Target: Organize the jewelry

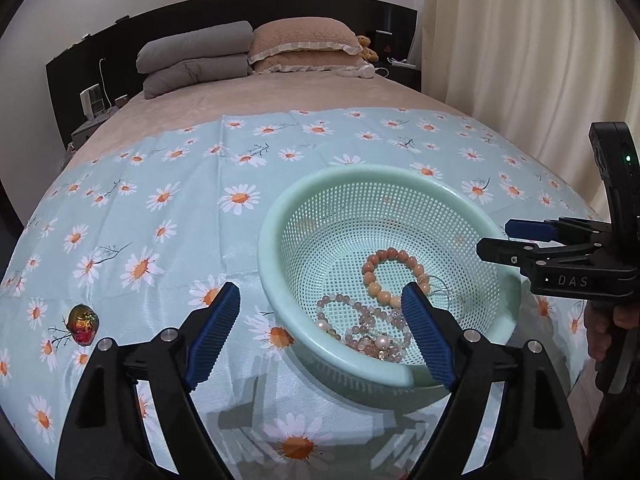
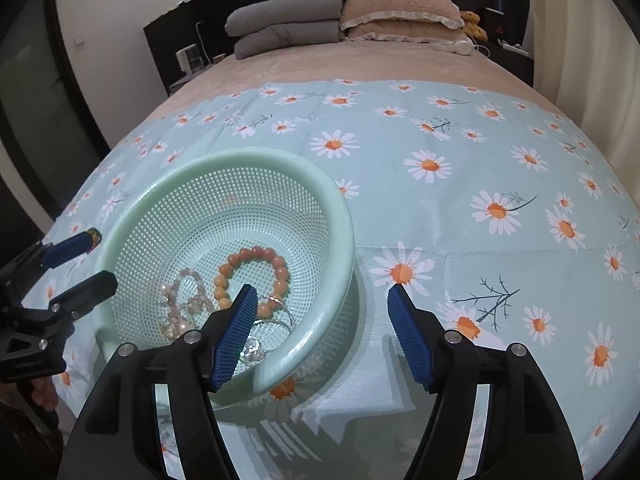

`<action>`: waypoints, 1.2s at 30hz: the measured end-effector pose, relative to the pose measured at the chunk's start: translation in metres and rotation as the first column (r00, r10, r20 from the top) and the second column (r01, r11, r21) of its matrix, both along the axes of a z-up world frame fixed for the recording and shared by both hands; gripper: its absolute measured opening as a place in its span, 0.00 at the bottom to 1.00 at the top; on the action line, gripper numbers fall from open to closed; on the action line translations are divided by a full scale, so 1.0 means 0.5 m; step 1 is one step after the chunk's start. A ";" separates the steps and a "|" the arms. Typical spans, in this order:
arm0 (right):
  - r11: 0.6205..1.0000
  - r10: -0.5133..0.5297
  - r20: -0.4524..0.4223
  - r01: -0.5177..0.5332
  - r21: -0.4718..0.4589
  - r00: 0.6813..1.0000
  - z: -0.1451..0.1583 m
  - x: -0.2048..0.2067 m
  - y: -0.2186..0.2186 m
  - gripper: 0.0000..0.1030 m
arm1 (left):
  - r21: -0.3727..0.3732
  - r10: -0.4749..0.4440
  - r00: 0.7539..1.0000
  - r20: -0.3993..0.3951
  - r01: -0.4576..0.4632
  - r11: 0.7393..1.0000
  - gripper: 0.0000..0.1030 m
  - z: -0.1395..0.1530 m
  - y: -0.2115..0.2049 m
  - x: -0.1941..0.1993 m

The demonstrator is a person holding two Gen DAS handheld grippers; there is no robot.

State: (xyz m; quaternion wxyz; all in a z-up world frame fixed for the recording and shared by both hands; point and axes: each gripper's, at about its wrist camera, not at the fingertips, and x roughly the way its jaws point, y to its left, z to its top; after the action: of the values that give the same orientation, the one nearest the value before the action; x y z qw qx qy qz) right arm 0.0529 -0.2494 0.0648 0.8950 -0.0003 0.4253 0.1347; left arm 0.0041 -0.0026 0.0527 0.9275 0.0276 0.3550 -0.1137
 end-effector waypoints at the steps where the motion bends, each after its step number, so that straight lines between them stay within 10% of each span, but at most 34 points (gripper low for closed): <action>1: 1.000 0.002 0.011 -0.002 -0.007 1.000 0.006 -0.008 -0.001 0.64 | -0.001 0.008 1.000 0.011 -0.008 1.000 0.85 0.008 0.002 -0.007; 13: 0.994 0.088 0.118 -0.080 -0.067 0.989 0.067 -0.147 0.004 0.82 | 0.016 0.096 0.992 0.080 -0.098 0.995 0.94 0.058 0.013 -0.136; 36: 0.998 0.033 0.120 -0.027 -0.055 0.992 0.060 -0.234 -0.011 0.84 | 0.055 0.155 0.976 0.154 -0.165 0.985 0.95 0.054 -0.034 -0.245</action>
State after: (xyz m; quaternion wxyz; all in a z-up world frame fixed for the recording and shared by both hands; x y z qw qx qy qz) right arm -0.0640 -0.2549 0.0950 0.9166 -0.0385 0.3737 0.1366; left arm -0.1183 -0.0198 0.0799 0.9562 0.0387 0.2891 -0.0241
